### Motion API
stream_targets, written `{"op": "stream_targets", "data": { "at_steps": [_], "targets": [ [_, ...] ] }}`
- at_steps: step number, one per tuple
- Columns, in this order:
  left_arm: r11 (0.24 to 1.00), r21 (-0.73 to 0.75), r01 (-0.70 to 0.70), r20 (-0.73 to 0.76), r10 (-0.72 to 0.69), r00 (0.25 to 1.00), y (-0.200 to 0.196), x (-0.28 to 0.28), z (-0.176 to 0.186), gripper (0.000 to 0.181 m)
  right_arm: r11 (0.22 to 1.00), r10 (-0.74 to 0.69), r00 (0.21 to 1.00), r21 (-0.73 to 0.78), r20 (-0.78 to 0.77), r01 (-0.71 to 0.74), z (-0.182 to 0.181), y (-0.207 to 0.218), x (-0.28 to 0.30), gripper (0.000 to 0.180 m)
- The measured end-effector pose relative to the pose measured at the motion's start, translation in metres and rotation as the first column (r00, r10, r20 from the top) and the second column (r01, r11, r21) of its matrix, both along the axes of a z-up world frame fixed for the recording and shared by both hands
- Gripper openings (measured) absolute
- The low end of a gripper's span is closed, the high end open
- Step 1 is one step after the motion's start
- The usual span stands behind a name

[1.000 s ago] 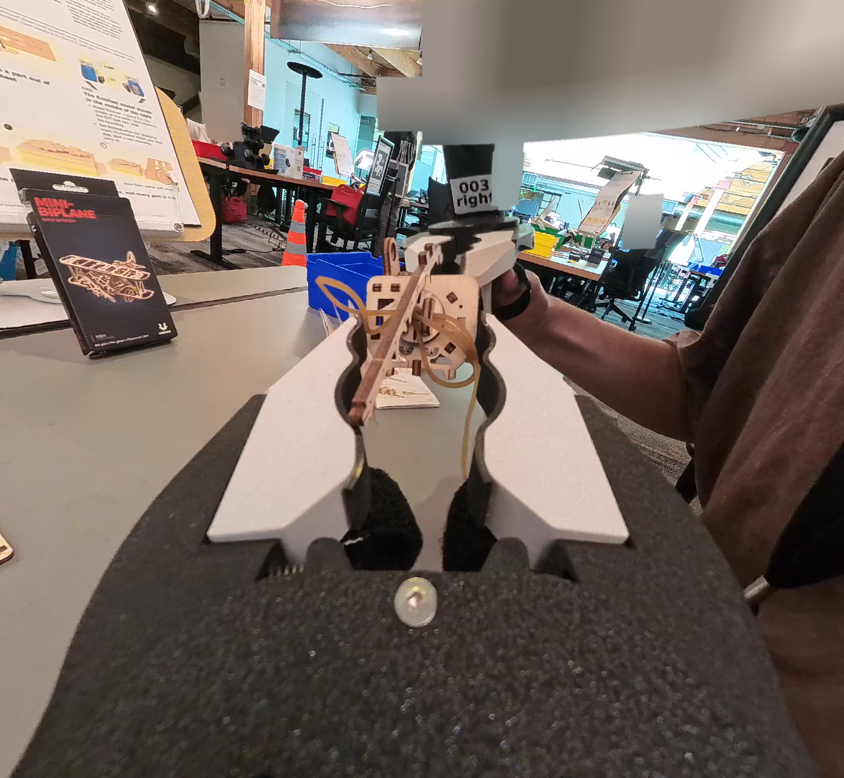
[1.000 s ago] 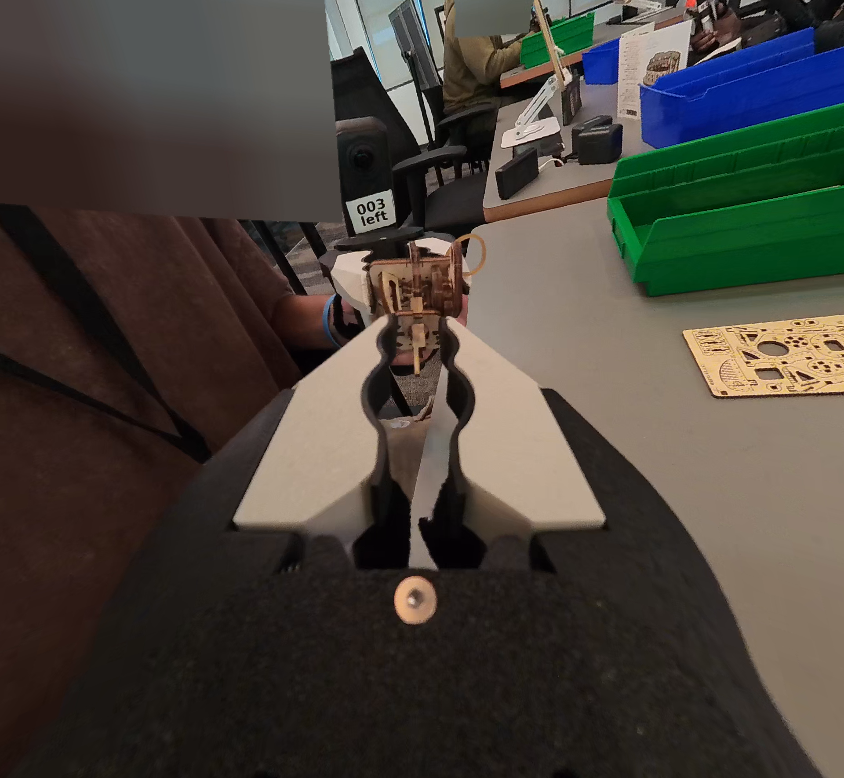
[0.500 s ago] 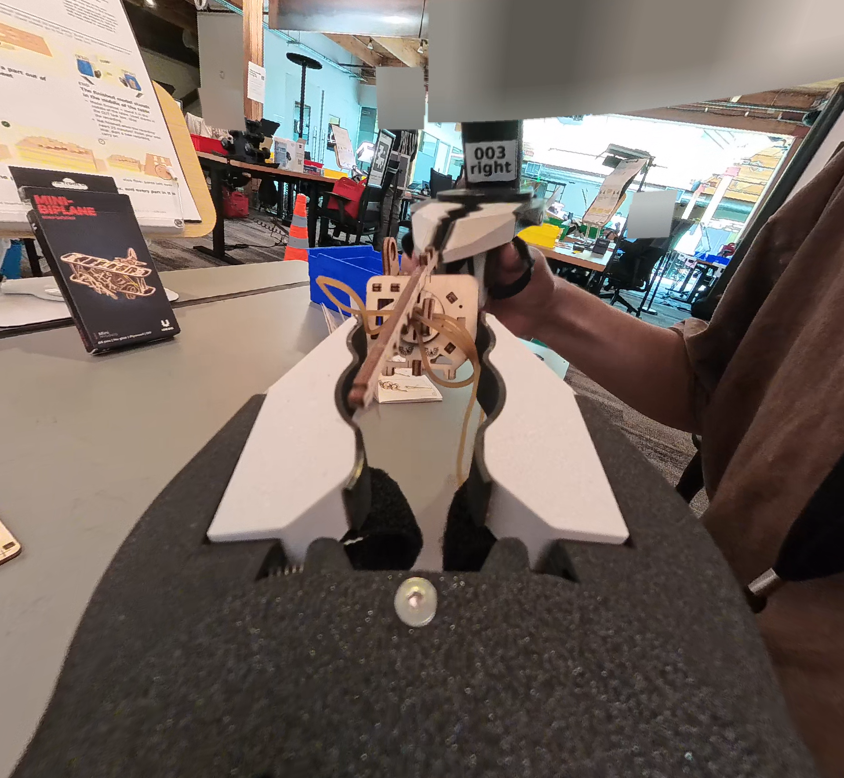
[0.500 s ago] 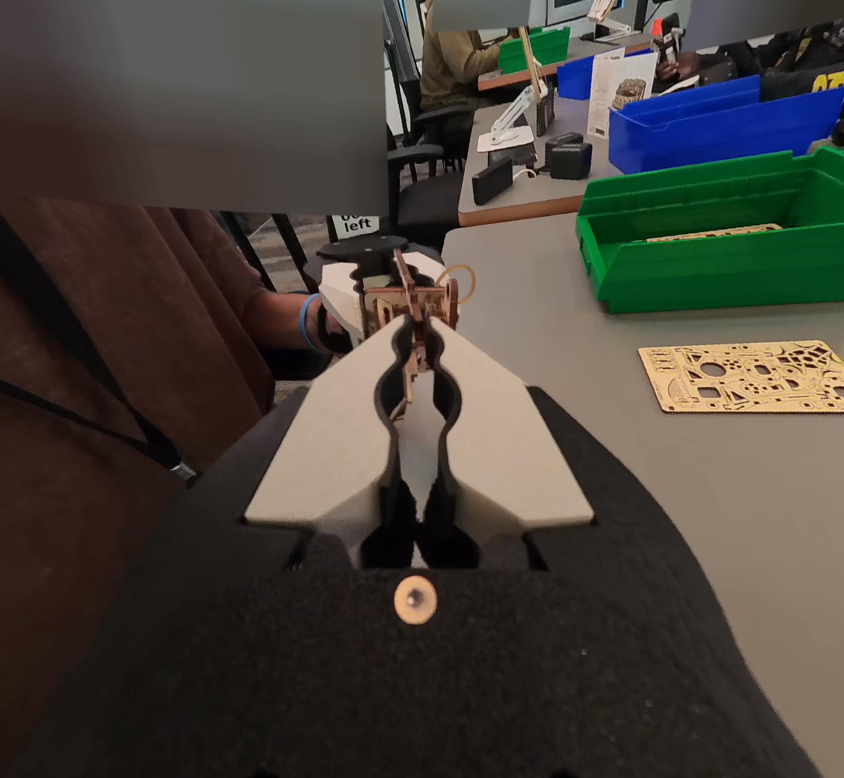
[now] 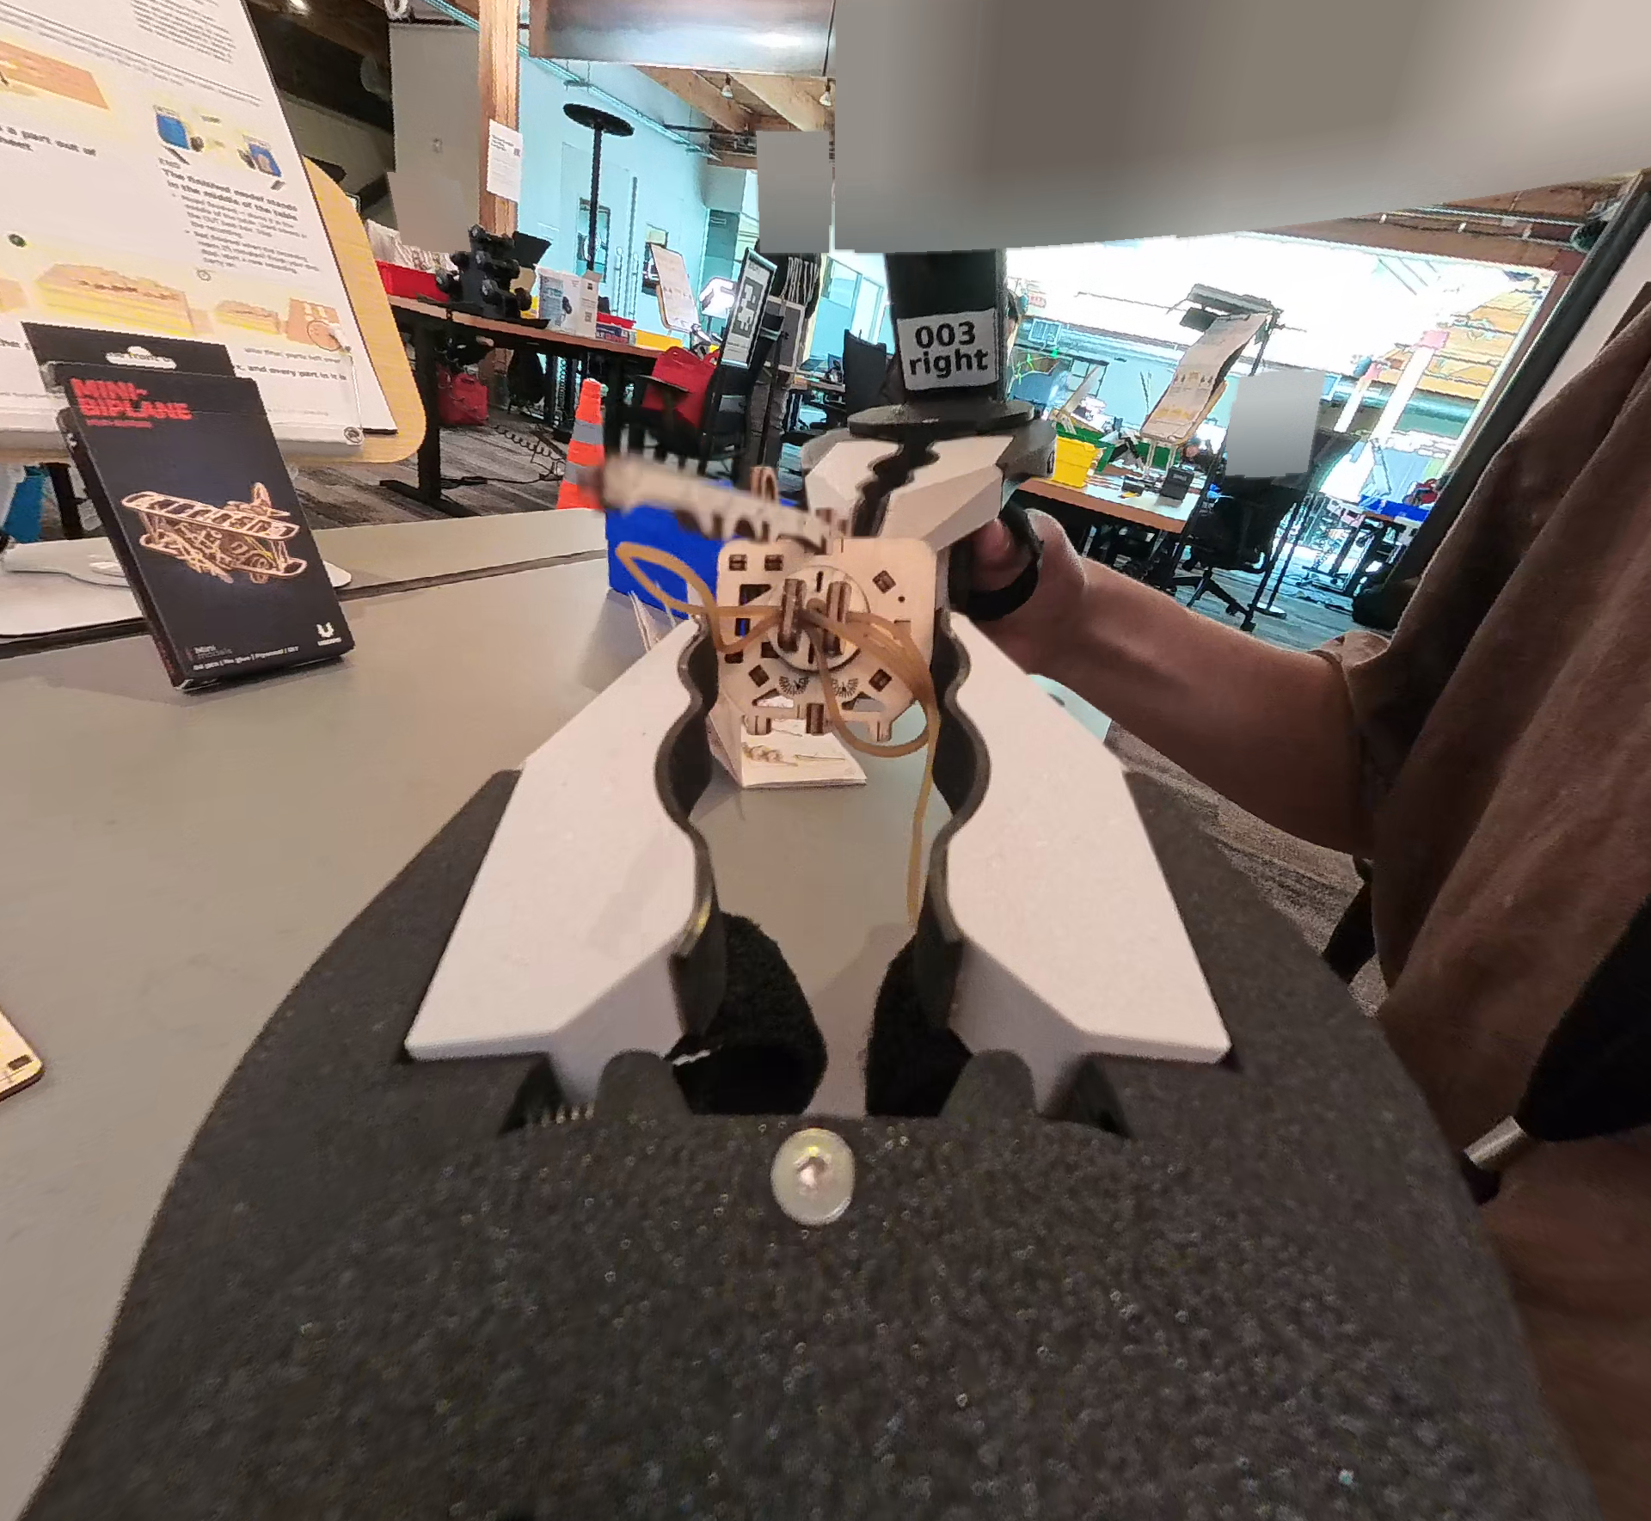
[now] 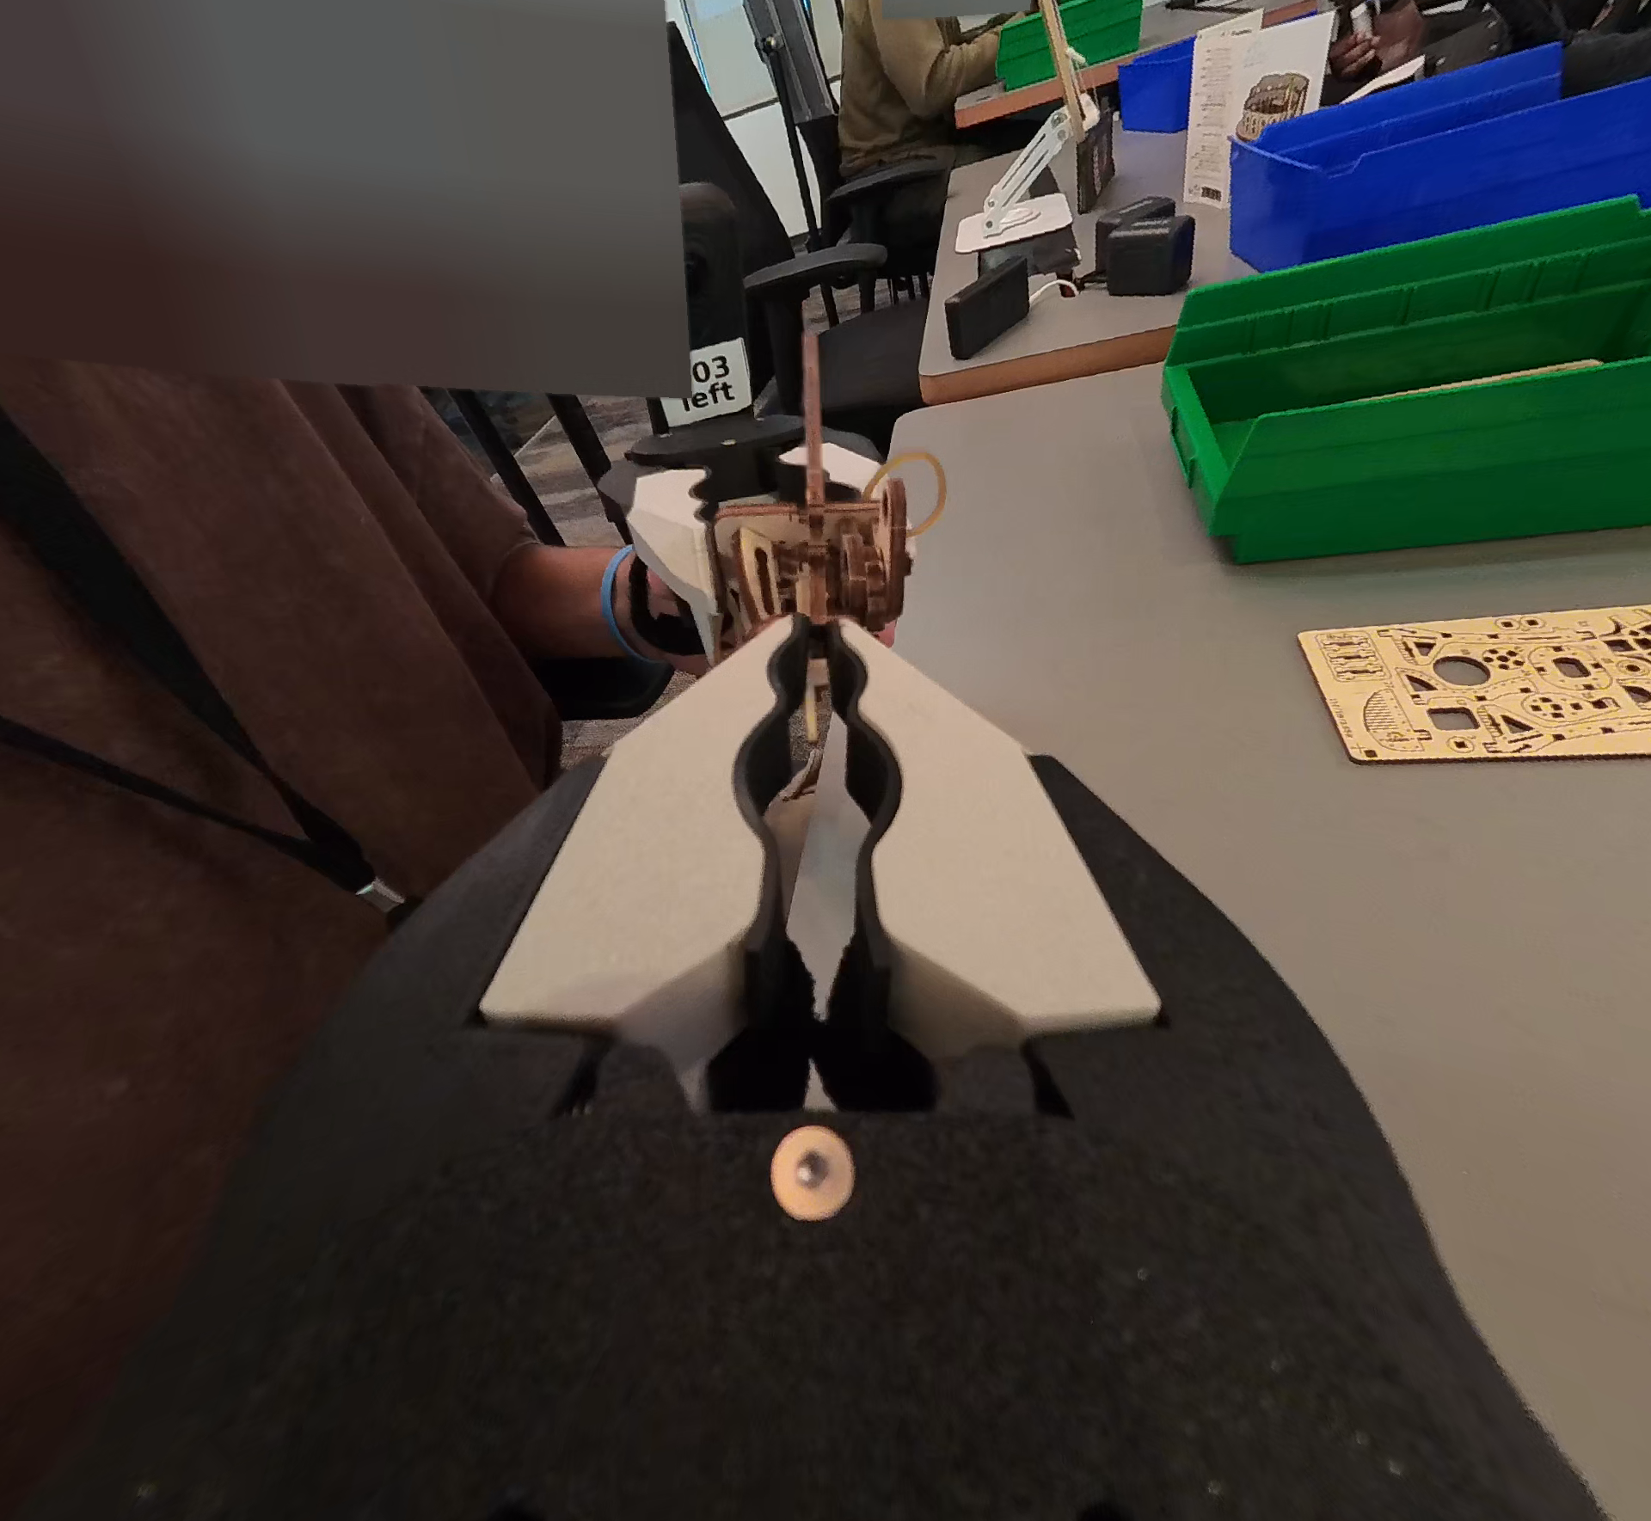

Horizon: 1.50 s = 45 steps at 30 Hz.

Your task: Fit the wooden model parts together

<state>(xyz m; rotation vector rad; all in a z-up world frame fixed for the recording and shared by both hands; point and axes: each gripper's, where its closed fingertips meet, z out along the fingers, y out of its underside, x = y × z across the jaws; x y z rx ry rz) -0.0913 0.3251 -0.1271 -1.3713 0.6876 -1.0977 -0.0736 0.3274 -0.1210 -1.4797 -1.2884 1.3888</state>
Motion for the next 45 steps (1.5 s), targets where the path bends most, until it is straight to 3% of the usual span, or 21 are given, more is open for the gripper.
{"op": "stream_targets", "data": {
  "at_steps": [6,14,31,45],
  "targets": [
    [1.0,-0.003,-0.003,-0.001,0.003,1.0,0.001,-0.001,-0.001,0.046,1.0,-0.003,0.999,0.013,-0.047,0.004,0.01,0.0,0.005,0.002],
    [1.0,-0.011,0.01,-0.002,-0.01,1.0,0.0,0.001,-0.002,0.046,1.0,0.025,0.999,0.01,-0.036,-0.025,-0.001,-0.002,0.003,0.001],
    [1.0,-0.008,-0.001,-0.03,0.001,1.0,0.001,0.002,-0.006,0.046,0.996,0.035,0.996,0.073,0.084,-0.041,-0.012,-0.001,0.0,0.004],
    [1.0,-0.007,-0.003,-0.035,0.003,0.999,0.001,0.002,-0.006,0.046,0.996,-0.005,1.0,0.091,0.014,0.003,0.002,0.001,0.003,0.005]
  ]
}}
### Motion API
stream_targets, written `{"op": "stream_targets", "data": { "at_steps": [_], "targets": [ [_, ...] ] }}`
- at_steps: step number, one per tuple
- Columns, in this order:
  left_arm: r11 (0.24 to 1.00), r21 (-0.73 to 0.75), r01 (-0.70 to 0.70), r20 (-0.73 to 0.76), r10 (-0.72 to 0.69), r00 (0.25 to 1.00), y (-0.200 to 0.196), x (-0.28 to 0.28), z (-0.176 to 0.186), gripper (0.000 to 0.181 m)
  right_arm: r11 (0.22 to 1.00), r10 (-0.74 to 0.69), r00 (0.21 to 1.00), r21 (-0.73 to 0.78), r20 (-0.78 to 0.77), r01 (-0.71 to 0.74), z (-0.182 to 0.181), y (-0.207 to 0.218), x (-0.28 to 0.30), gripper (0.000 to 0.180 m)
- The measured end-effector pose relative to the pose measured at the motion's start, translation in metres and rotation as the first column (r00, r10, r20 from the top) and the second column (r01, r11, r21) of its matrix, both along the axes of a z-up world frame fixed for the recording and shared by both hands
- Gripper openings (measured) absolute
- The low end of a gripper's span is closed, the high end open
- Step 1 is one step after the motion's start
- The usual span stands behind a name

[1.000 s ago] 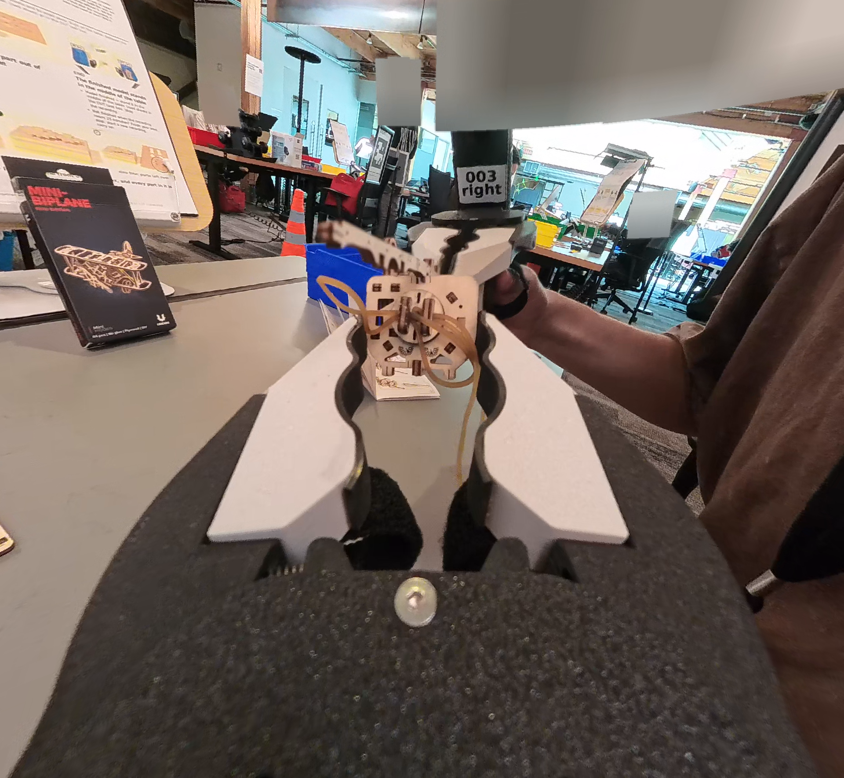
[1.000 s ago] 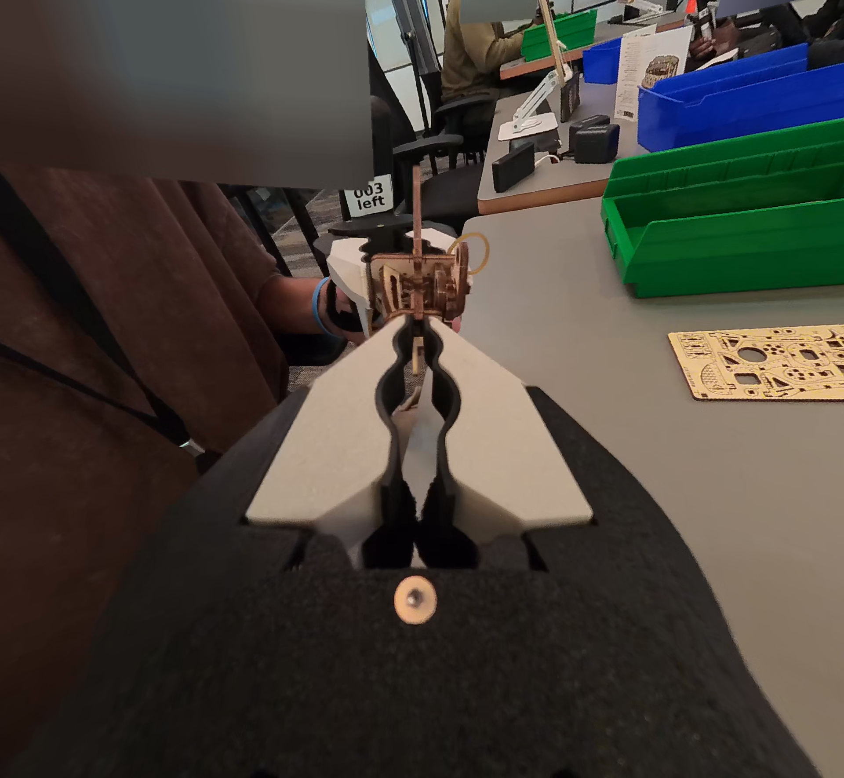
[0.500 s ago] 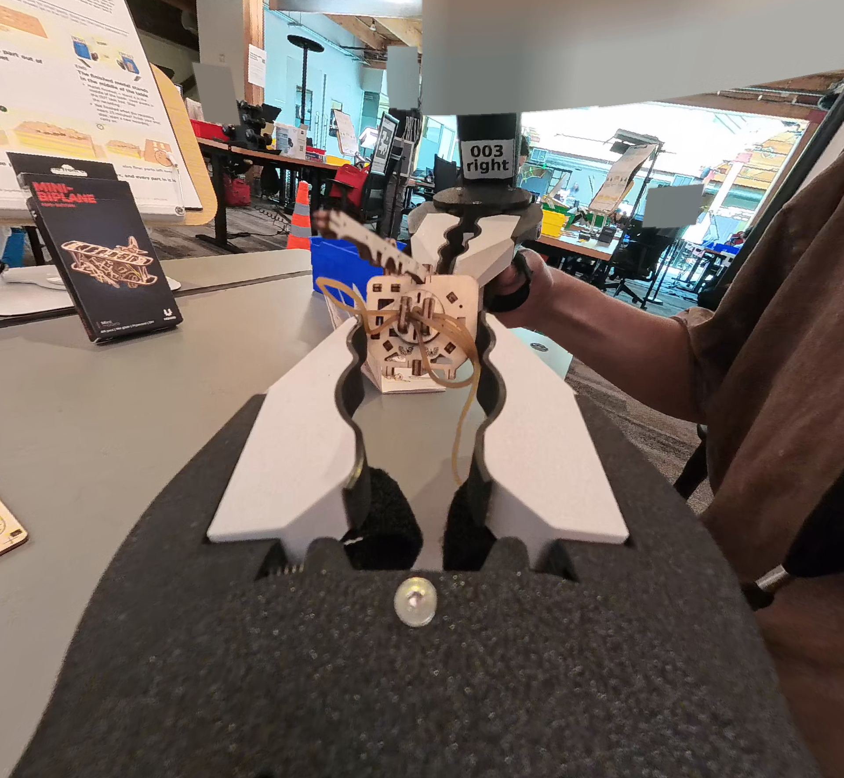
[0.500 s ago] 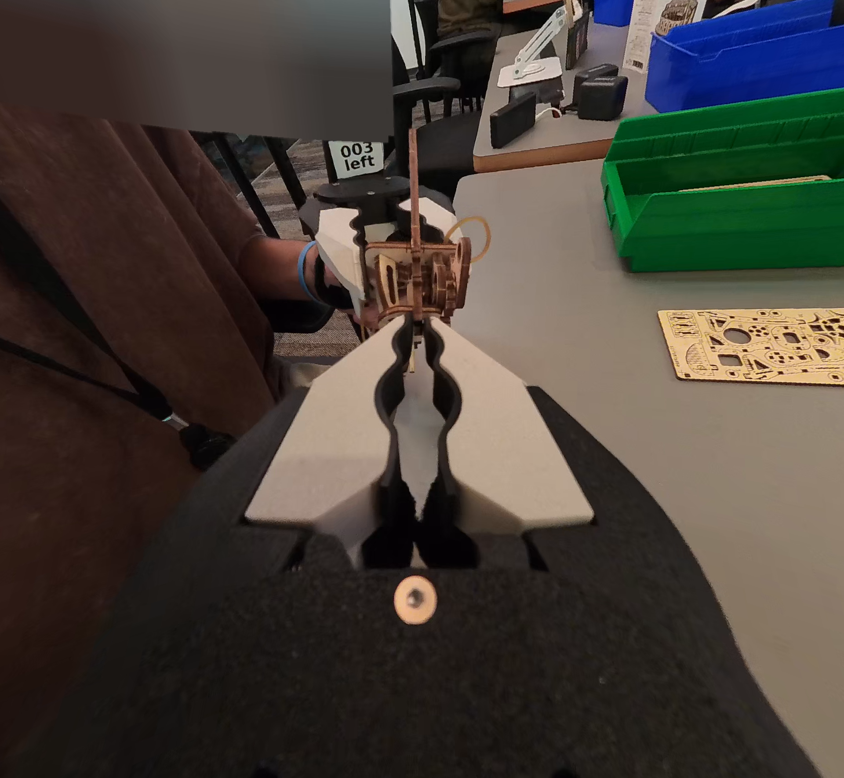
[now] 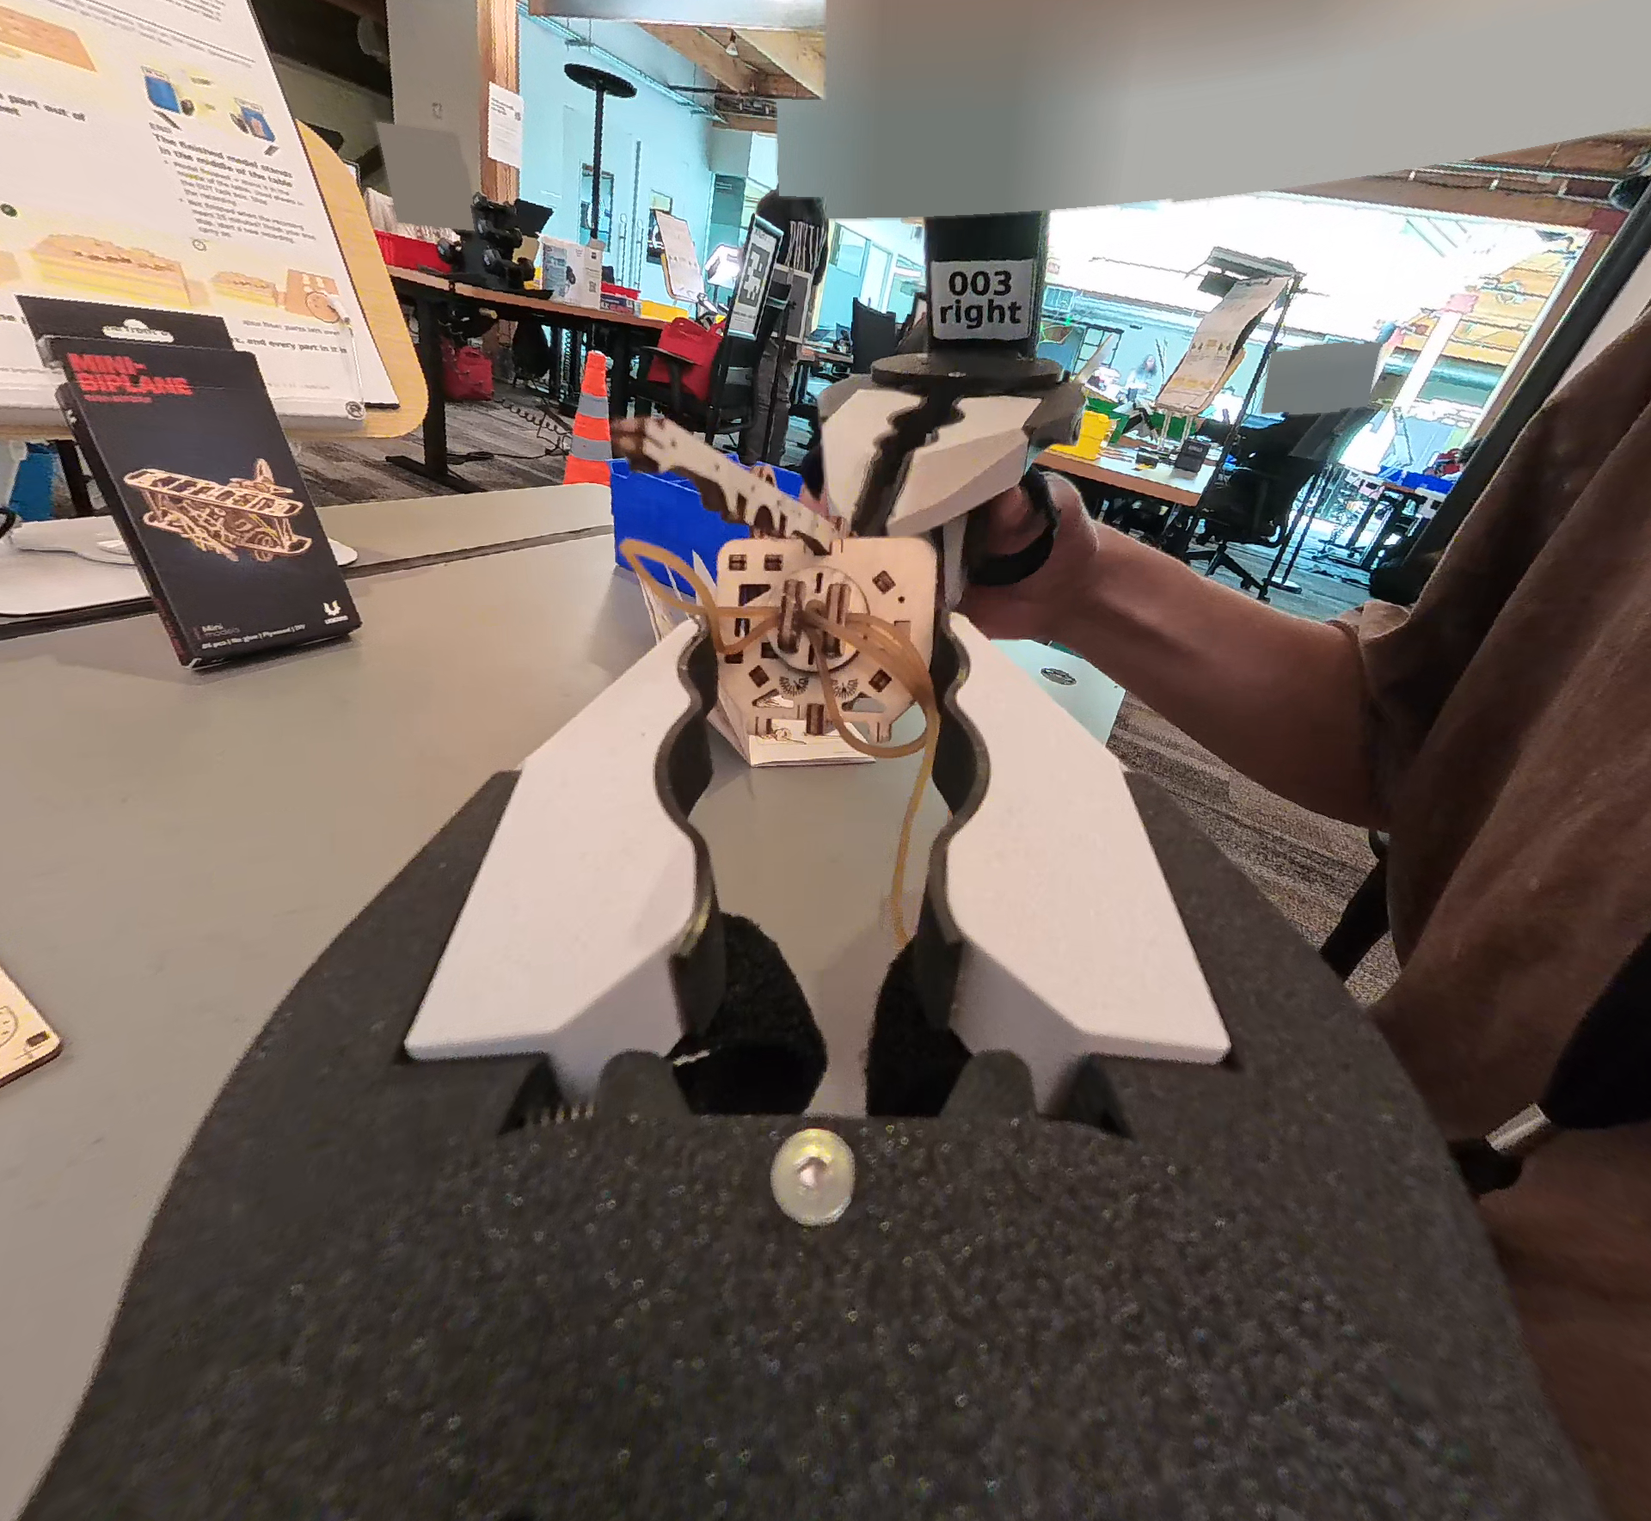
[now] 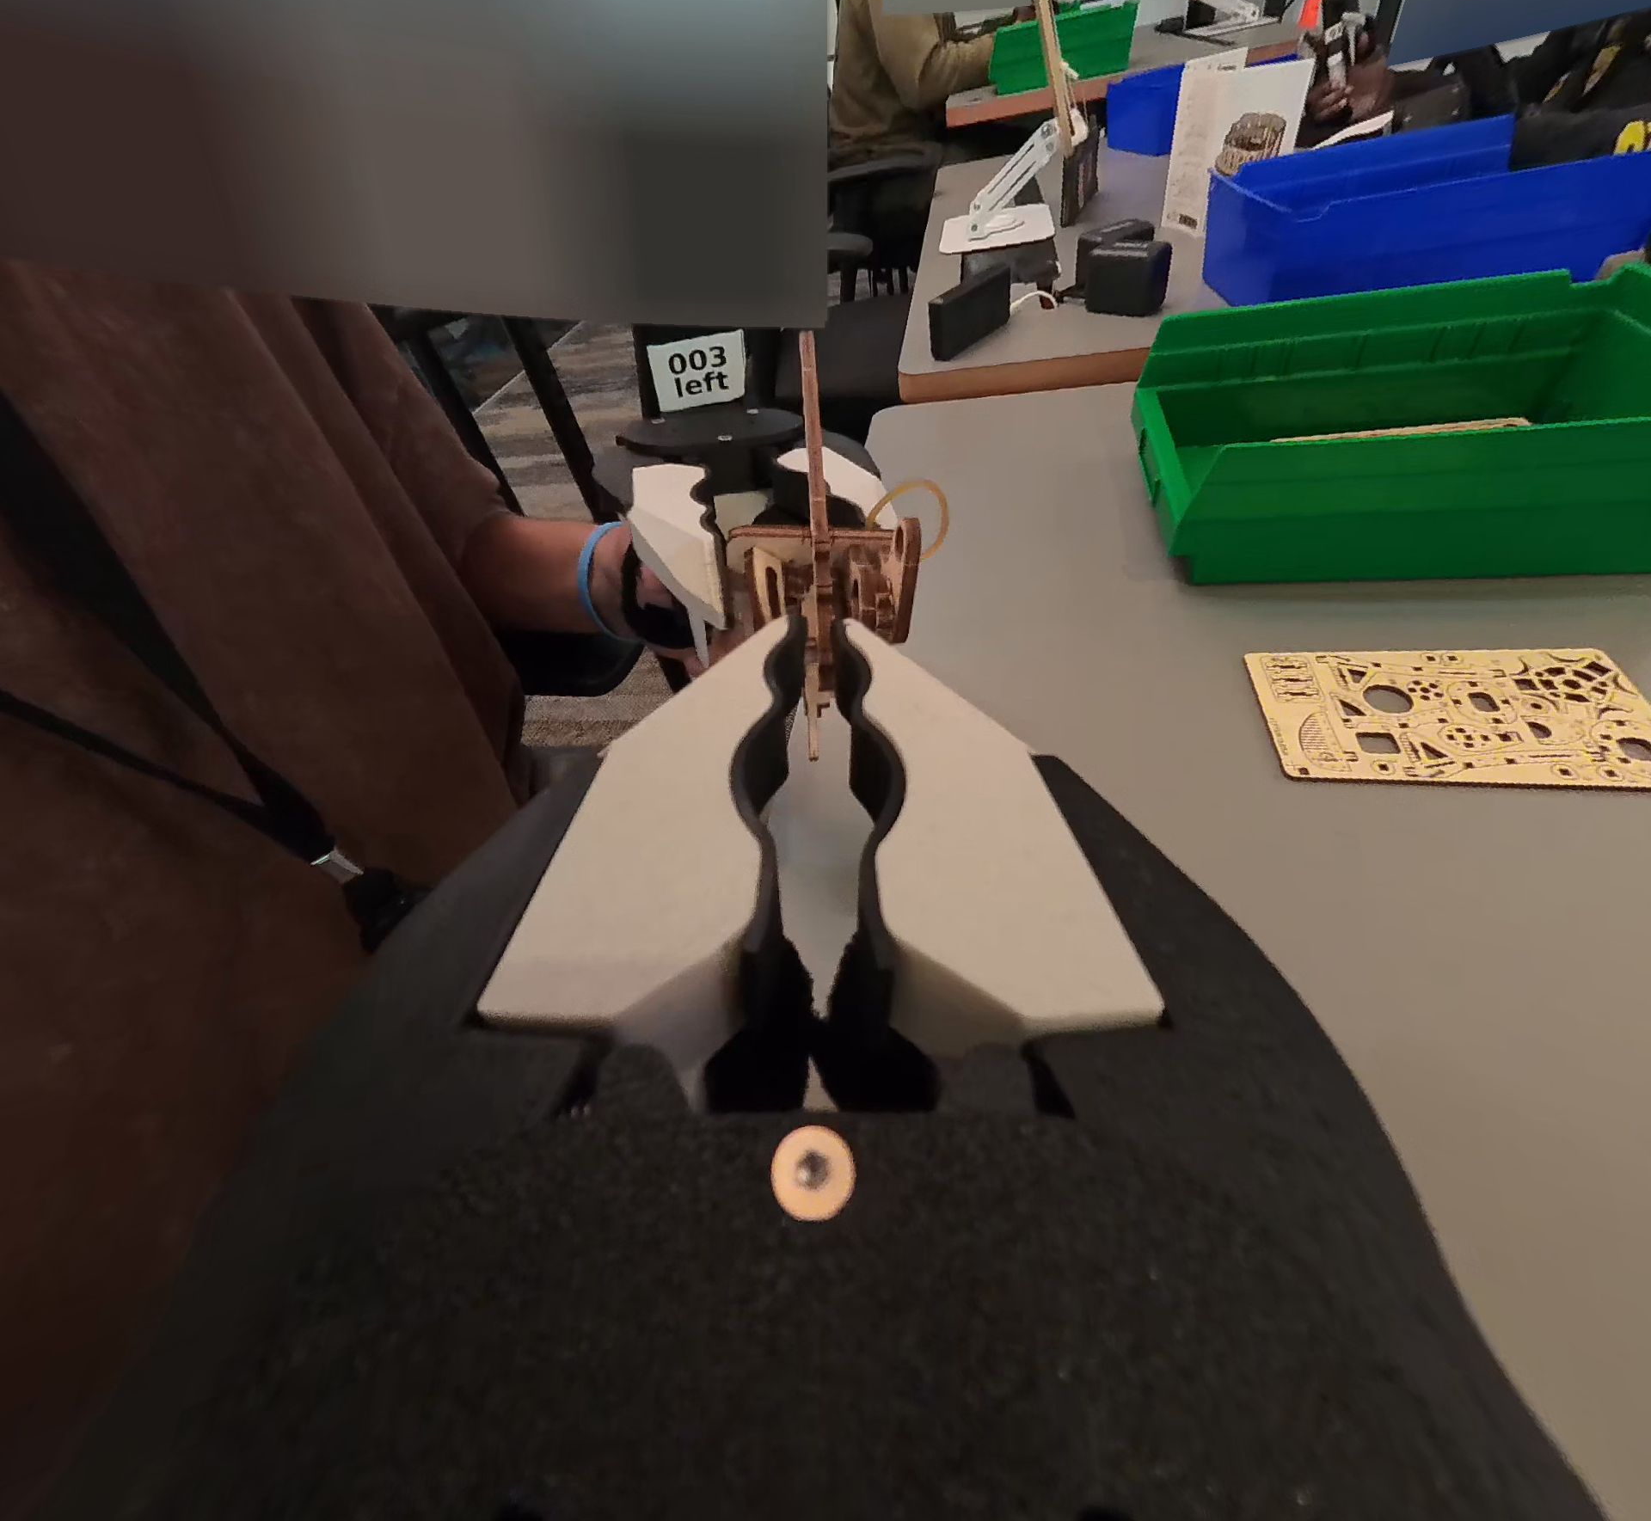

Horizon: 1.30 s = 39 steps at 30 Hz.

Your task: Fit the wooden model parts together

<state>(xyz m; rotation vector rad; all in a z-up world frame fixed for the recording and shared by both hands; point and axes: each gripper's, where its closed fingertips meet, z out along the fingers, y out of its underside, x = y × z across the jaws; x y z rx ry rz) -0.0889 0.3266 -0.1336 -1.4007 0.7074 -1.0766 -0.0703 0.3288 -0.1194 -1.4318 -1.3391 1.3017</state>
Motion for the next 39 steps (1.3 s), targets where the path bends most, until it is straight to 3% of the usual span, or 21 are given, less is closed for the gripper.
{"op": "stream_targets", "data": {
  "at_steps": [11,14,18,23,31,39],
  "targets": [
    [1.0,-0.001,0.002,0.002,-0.002,1.0,0.0,0.0,0.0,0.046,1.0,-0.003,1.0,-0.004,0.004,0.003,0.002,0.0,0.002,0.005],
    [1.0,0.0,0.002,0.001,-0.002,1.0,0.0,0.0,0.0,0.046,0.999,-0.034,0.999,-0.004,0.007,0.034,0.001,0.004,0.001,0.018],
    [1.0,0.0,0.002,-0.001,-0.002,1.0,0.0,0.0,0.0,0.046,0.999,-0.034,0.999,-0.019,-0.002,0.034,0.0,0.004,-0.001,0.016],
    [1.0,0.002,0.0,-0.008,0.0,1.0,0.0,0.001,-0.001,0.046,0.999,-0.035,0.997,0.006,-0.071,0.036,0.015,0.003,0.002,0.0],
    [1.0,0.003,0.005,-0.007,-0.005,1.0,-0.001,0.001,-0.001,0.046,1.0,-0.016,1.0,0.01,0.006,0.016,-0.004,-0.001,-0.004,0.0],
    [1.0,0.007,0.001,0.002,-0.001,1.0,-0.001,0.0,0.001,0.046,0.999,0.006,1.0,-0.048,-0.012,-0.006,-0.005,-0.003,-0.004,0.0]
  ]
}}
